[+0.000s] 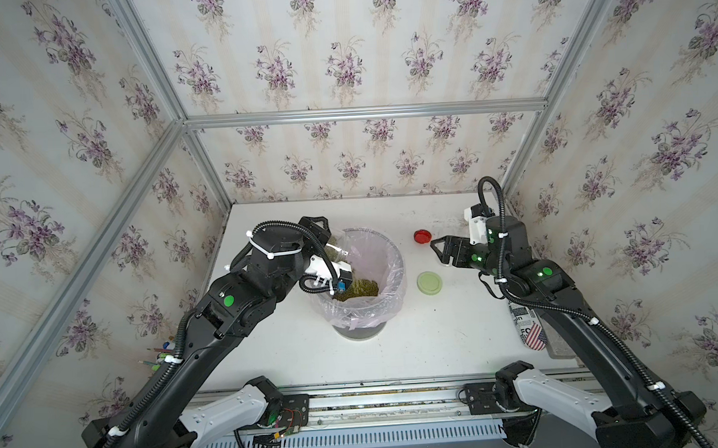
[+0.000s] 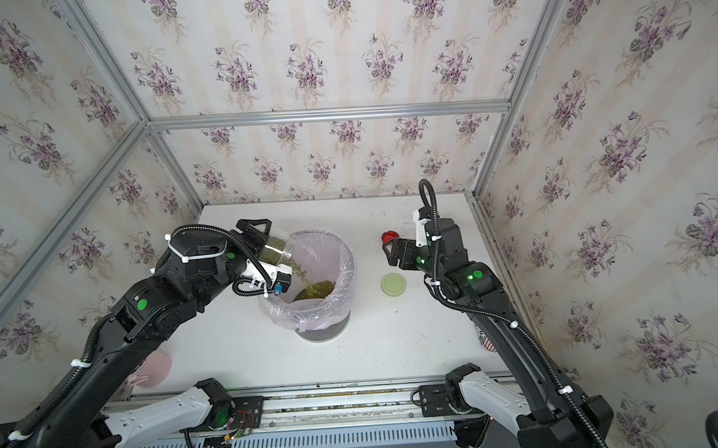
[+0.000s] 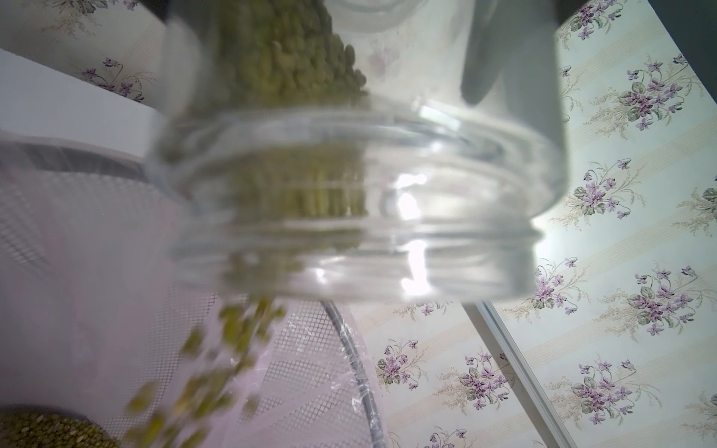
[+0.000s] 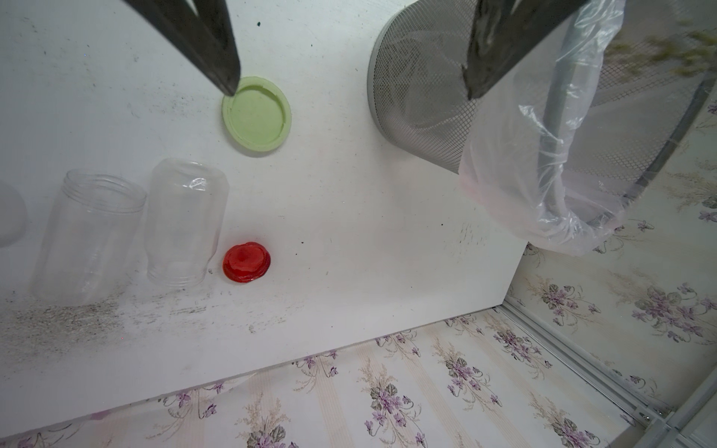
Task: Empty moldy mung beans from jars
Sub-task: Pour the moldy mung beans from the jar into the trash bin.
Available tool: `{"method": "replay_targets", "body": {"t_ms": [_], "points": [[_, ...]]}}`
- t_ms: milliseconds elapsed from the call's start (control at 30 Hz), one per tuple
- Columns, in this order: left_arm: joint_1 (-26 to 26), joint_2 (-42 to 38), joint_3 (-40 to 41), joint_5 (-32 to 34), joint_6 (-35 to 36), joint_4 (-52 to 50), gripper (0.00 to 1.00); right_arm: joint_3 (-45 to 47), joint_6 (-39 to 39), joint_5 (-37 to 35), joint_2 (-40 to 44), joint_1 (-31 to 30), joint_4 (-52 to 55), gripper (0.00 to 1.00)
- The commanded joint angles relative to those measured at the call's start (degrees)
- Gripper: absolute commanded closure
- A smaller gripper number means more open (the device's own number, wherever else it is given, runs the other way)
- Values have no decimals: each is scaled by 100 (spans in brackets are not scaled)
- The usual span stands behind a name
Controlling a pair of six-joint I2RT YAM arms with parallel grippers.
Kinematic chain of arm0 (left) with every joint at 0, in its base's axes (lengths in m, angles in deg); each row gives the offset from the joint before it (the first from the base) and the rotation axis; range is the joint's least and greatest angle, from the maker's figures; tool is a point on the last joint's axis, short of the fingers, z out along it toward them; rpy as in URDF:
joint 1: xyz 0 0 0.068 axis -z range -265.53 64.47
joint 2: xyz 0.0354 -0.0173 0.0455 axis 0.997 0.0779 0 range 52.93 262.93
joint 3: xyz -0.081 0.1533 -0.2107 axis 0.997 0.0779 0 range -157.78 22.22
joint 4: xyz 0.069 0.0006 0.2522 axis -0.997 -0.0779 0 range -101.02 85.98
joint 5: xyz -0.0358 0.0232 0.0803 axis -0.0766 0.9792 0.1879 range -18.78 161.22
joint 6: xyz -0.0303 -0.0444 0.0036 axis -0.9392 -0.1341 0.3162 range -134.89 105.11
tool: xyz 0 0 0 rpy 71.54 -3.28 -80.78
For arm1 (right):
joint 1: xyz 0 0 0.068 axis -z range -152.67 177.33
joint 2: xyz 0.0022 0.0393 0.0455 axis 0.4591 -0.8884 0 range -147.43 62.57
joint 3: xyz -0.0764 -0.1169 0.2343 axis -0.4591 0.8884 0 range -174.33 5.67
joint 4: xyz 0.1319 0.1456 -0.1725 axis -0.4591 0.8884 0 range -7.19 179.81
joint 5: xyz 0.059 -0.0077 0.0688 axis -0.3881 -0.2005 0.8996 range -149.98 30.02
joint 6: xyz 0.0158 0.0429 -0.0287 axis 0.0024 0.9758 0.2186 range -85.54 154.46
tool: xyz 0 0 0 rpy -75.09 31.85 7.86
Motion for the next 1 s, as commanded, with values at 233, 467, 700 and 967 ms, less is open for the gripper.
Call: {"method": "replay_targets", "body": {"t_ms": [233,467,700,967], "points": [[99,114,-123,248,694,389,100,-772,-360,910,-159,-8,143,13],[127,119,-110,193,643,427,100,-1595,-643,2618,-617,-179,-192,13],[129,202,-126,83,611,433,100,-2530,-1009,3035,-1204,-1129,-391,11],[149,220,-138,-85,572,433,100,-3266,-1524,2807,-1977,-1801,-119,8]]}}
